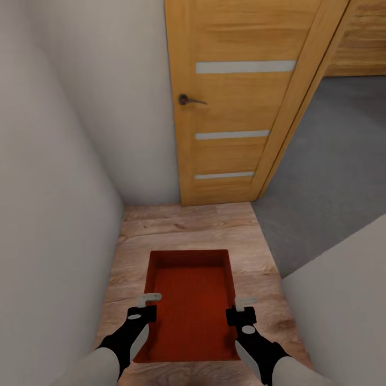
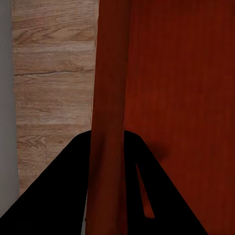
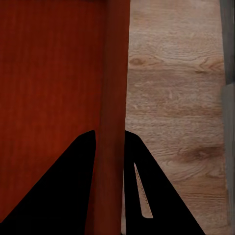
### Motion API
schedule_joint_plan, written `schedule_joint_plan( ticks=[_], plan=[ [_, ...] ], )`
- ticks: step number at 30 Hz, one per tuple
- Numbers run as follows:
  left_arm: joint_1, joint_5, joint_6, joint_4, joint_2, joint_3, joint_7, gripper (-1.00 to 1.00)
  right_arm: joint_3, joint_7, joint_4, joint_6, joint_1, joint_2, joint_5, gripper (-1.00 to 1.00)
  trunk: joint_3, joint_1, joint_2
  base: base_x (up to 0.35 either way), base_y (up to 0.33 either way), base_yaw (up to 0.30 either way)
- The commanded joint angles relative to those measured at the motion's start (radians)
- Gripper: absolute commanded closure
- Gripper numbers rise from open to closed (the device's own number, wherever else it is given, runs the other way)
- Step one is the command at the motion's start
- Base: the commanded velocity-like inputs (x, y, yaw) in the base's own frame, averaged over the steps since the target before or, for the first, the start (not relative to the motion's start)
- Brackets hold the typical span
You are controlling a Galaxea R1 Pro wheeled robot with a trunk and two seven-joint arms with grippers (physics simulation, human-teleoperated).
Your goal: Move the two storage containers from the living room to the garage. In the garage, place one container on the floor and stack the other container on top of it (either order is fine).
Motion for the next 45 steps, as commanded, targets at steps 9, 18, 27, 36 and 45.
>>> schedule_joint_plan(
  ticks=[9,18,27,36,45],
  plan=[
    [0.001,-0.006,0.008,-0.003,0.001,-0.007,0.009,1.00,-0.029,-0.011,0.001,-0.008,-0.003,-0.003,-0.008,1.00,-0.001,0.001,-0.001,0.326,0.000,-0.129],
    [0.001,-0.006,0.008,-0.003,0.001,-0.007,0.009,1.00,-0.029,-0.011,0.001,-0.008,-0.003,-0.003,-0.008,1.00,-0.001,0.001,-0.001,0.326,0.000,-0.002],
    [0.001,-0.006,0.008,-0.003,0.001,-0.007,0.009,1.00,-0.029,-0.011,0.001,-0.008,-0.003,-0.003,-0.008,1.00,0.000,0.001,-0.001,0.326,0.000,0.000],
    [0.001,-0.007,0.006,-0.003,0.001,-0.009,0.009,1.00,-0.029,-0.011,0.001,-0.008,-0.003,-0.003,-0.008,1.00,0.002,0.001,-0.001,0.326,0.000,-0.005],
    [0.001,-0.010,0.004,-0.004,0.001,-0.012,0.012,1.00,-0.029,-0.011,0.001,-0.008,-0.003,-0.003,-0.008,1.00,0.002,0.001,-0.001,0.325,0.000,-0.168]
  ],
)
